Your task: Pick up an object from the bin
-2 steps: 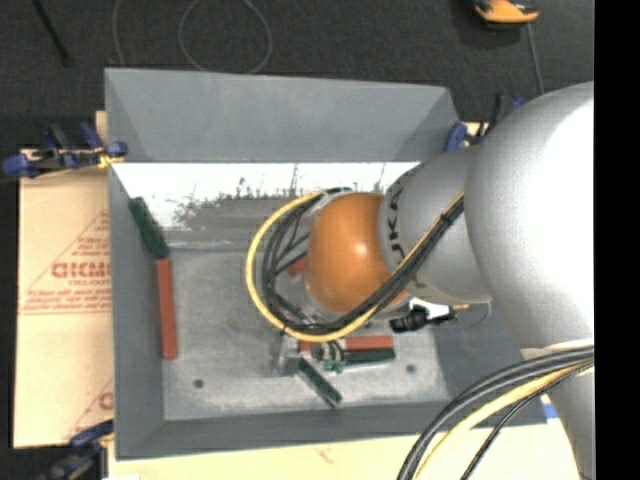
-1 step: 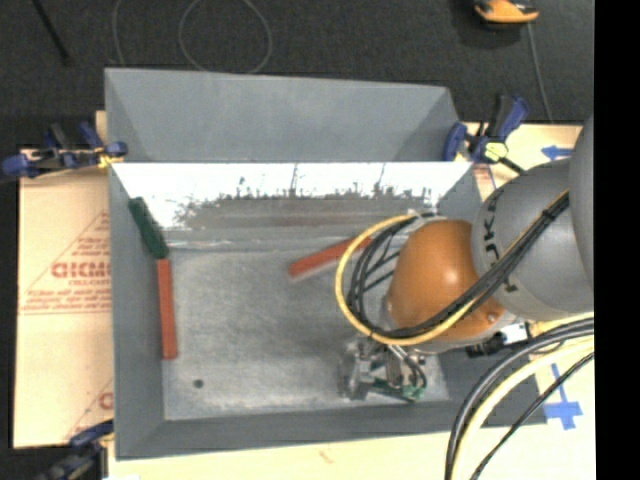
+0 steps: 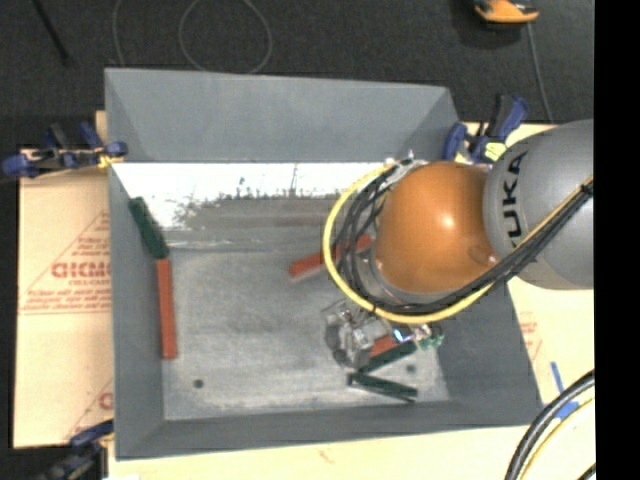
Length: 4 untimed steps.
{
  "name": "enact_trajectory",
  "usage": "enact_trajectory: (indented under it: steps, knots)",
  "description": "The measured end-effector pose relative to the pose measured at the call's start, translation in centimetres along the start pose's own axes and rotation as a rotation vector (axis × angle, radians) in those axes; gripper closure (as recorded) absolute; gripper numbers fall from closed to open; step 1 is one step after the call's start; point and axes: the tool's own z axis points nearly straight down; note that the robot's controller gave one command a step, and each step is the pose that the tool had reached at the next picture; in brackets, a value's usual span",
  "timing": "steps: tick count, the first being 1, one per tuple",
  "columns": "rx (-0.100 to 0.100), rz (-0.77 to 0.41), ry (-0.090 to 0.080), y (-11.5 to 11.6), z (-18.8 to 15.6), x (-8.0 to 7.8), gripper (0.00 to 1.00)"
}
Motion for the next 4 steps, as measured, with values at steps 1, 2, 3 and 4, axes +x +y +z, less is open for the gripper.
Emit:
enact_trajectory:
  steps: [1,2,3,4]
  knots:
    - [0.003,0.225,0.001,-7.3,0.3,-1.3,1.00]
    - [-0.001,0.223,0.002,-7.0,0.3,-1.3,0.00]
    - [-0.002,0.021,0.008,-8.6,9.0,4.5,0.00]
    - [0.002,0.023,0.000,-8.6,8.5,4.1,1.00]
